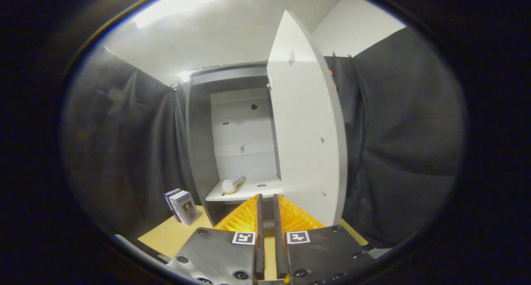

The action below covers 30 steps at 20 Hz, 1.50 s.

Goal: Open the shoe cabinet door, grab the shoes and put them into the shoe cabinet, then close the shoe cabinet door.

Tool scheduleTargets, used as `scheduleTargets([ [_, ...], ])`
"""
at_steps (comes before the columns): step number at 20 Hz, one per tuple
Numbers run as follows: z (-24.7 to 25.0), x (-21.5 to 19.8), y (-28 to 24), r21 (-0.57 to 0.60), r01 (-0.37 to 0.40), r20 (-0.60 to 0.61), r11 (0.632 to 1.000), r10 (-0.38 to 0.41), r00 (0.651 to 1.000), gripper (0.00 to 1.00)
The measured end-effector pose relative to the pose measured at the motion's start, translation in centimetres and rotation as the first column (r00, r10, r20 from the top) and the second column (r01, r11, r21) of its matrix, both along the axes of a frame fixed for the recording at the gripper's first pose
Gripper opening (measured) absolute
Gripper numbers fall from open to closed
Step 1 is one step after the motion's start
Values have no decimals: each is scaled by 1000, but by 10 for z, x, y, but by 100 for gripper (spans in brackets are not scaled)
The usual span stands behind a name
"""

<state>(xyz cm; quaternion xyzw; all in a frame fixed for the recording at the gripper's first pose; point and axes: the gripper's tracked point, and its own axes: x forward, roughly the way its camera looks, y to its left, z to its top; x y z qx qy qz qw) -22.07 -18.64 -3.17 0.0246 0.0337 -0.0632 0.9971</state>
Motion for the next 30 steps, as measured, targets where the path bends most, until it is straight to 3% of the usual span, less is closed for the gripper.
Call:
scheduleTargets([
  [9, -93, 47, 42, 30, -69, -144, 997, 73, 987, 13],
  [15, -175, 76, 64, 63, -105, -258, 992, 118, 959, 13],
  [18, -231, 85, 69, 74, -111, -350, 991, 130, 927, 13],
  [25, -376, 95, 68, 114, -86, -563, 990, 135, 816, 13],
  [30, -435, 104, 69, 124, -70, -626, 990, 133, 769, 15],
])
